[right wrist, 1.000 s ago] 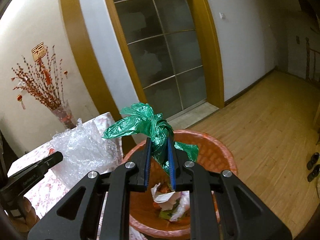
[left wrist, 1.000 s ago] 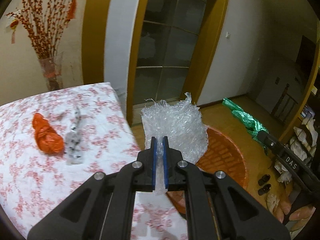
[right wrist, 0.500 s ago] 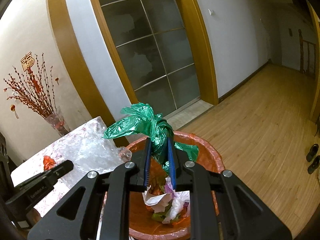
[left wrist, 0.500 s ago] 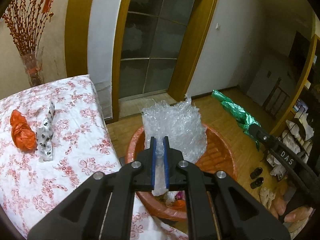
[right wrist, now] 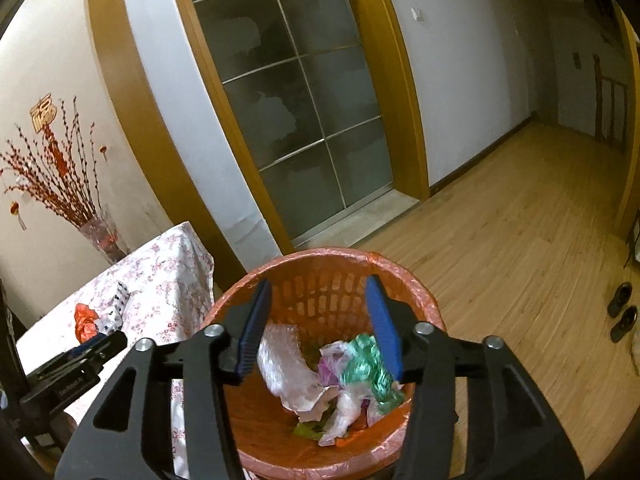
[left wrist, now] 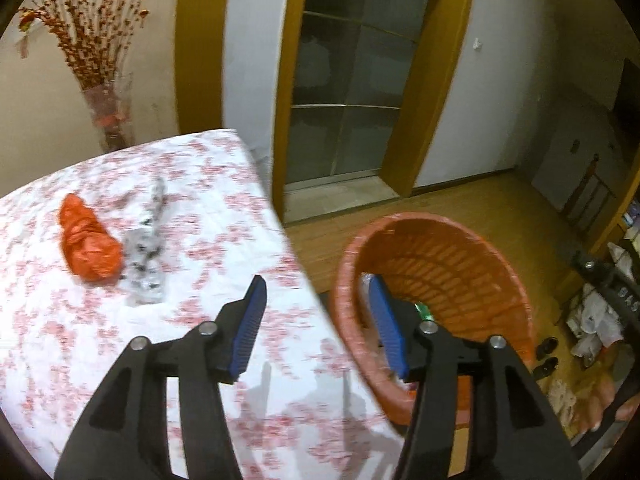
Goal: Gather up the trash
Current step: 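Open both tools to drop the bubble wrap and green bag, then grasp the orange bag with the left tool while the right tool grasps the white paw-print bag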
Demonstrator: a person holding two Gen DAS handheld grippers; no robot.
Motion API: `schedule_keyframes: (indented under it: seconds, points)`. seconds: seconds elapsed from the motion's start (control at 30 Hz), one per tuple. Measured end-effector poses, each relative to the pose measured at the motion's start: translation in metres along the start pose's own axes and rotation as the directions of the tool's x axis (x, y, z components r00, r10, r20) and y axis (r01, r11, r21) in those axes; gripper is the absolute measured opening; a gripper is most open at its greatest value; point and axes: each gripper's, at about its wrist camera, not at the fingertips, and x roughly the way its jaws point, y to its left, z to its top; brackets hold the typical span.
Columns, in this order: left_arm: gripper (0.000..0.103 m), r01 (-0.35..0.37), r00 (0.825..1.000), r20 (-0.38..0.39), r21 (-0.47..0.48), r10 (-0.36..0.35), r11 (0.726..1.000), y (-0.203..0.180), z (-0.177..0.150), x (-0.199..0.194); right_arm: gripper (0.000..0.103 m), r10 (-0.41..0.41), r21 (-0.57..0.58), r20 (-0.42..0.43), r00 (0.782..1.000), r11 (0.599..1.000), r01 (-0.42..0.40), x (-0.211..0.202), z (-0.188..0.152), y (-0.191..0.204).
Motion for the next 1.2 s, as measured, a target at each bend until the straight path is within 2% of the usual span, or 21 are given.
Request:
schedule_keyframes:
  seconds: [0.4,0.63,0.73,0.83,0.93,1.0,1.07,1.2]
  points:
    - [0.063,-0.128,0.992,-0.025,-0.051,0.127,0.990,0.057,-0.009,-0.004,0.055,0.014,-0.066,-0.023,1.000,0.998,-0.016,0.005,-0.005,0.020]
    - [0.065,-0.203,0.979,-0.040,-0.116,0.200,0.972,0.101,-0.010,-0.006,0.055,0.035,-0.098,-0.046,0.998,0.994,-0.040,0.011,-0.011,0.036]
    - [0.070,-0.250,0.968,-0.029,-0.148,0.249,0.957,0.124,-0.005,-0.008,0.067,0.043,-0.122,-0.047,0.998,0.991,-0.049,0.014,-0.014,0.044]
    - [0.073,-0.306,0.951,-0.015,-0.201,0.309,0.931,0.154,0.005,-0.007,0.068,0.045,-0.156,-0.050,0.998,0.986,-0.053,0.019,-0.017,0.055]
    - [0.074,-0.330,0.941,-0.026,-0.273,0.336,0.903,0.186,0.018,0.000,0.072,0.038,-0.184,-0.055,0.998,0.982,-0.048,0.026,-0.021,0.066]
    - [0.074,-0.328,0.942,-0.033,-0.307,0.335,0.893,0.201,0.023,0.006,0.082,0.029,-0.194,-0.050,0.998,0.980,-0.039,0.030,-0.023,0.072]
    - [0.076,-0.327,0.942,-0.042,-0.322,0.332,0.888,0.210,0.030,0.014,0.082,0.035,-0.203,-0.059,0.998,0.978,-0.046,0.036,-0.025,0.078]
    - [0.077,-0.360,0.933,-0.100,-0.306,0.347,0.881,0.220,0.034,0.040,0.082,0.050,-0.228,-0.089,0.995,0.971,-0.069,0.048,-0.029,0.091]
